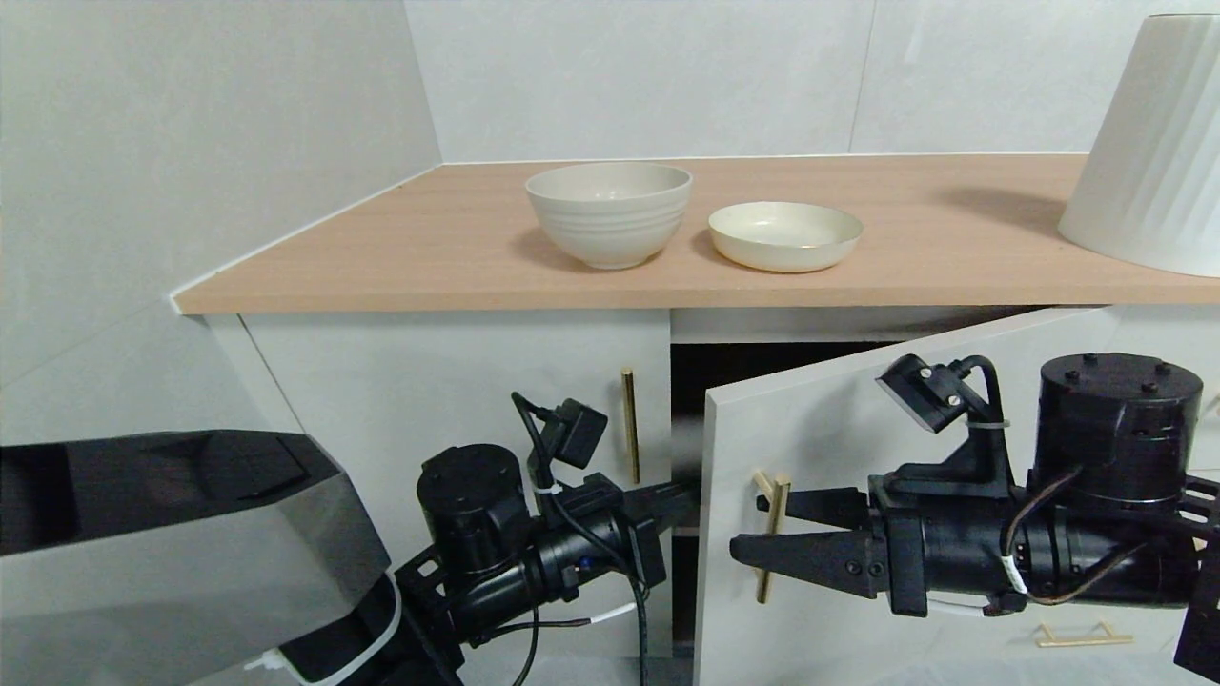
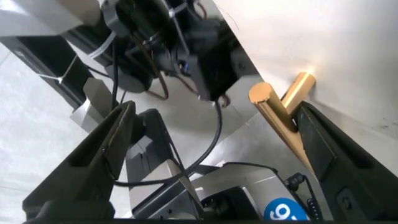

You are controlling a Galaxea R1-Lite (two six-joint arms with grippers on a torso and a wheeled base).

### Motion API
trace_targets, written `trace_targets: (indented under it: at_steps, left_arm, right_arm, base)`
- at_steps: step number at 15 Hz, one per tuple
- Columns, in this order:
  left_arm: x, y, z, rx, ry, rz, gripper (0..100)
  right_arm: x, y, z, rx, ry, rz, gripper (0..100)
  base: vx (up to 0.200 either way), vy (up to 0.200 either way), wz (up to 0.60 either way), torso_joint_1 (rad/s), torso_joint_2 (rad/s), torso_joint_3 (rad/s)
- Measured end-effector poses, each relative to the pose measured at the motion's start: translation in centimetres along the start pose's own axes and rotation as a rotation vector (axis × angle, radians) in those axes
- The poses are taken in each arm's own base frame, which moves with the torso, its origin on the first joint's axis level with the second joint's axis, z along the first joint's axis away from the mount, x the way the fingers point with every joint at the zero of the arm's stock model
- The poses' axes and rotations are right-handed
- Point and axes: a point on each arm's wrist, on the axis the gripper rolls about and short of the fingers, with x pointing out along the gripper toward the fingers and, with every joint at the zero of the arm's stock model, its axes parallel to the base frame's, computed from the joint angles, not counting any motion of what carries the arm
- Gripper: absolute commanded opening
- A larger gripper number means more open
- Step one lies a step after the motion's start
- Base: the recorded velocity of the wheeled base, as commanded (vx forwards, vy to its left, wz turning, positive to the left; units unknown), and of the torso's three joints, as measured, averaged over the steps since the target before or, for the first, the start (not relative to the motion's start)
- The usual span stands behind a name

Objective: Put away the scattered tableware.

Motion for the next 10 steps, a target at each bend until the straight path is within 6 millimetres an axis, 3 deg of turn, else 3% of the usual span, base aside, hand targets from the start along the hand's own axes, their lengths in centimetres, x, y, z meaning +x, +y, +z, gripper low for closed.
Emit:
trace_targets:
  at_steps: [8,10]
  left_arm:
    - [2.0,-0.4,0.8,0.047,-0.043,-0.052,0]
    - [2.5,0.0,0.4,0.132,0.027,-0.022,0]
  right_arm:
    - [-3.3,0.2,-1.7,0.011,-0.011,-0.067,100]
    - [-4.3,0.4,-2.7,-0.09,-0.019,-0.153,100]
  base:
    - [0.0,0.0,0.0,0.0,0.0,0.0]
    - [0.0,0.0,0.0,0.0,0.0,0.0]
